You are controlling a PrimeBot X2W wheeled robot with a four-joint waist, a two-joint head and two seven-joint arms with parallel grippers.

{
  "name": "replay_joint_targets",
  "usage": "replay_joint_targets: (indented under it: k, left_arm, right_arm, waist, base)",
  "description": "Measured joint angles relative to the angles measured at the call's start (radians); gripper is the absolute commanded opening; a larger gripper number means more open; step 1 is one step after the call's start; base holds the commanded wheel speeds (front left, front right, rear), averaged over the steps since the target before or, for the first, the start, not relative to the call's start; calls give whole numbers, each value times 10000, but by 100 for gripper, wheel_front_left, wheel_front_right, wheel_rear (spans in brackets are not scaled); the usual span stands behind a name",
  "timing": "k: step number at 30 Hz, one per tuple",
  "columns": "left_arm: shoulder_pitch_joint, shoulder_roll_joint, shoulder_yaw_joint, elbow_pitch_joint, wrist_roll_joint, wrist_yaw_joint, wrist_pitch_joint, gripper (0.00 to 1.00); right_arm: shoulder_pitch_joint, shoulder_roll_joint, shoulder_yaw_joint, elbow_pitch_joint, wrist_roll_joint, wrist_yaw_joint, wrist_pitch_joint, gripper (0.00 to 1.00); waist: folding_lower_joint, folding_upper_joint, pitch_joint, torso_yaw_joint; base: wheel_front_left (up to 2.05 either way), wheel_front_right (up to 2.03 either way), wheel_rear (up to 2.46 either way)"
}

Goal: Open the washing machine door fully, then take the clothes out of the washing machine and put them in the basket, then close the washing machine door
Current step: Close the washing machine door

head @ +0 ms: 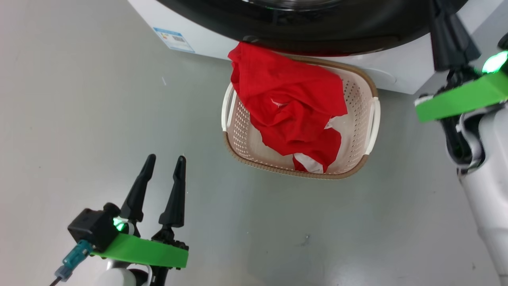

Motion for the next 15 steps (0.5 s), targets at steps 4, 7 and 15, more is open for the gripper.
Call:
replay_joint_targets:
  k: [4,7,15]
  left_arm:
    - [2,-2,104,17,244,0,0,100]
    - [26,-2,165,21,529,0,0,100]
    - [407,0,692,148,1285,0,0,100]
  right_arm:
    - [680,92,59,12,23,0,0,100]
    - [1135,144,165,12,23,0,0,100]
    - [2583,395,242,-46,23,0,0,100]
  waist:
    - [0,0,-237,-157]
    - [0,0,-456,-286]
    - [0,0,-1256,-780]
  base:
    - [0,0,0]
    - [0,0,0]
    - [0,0,0]
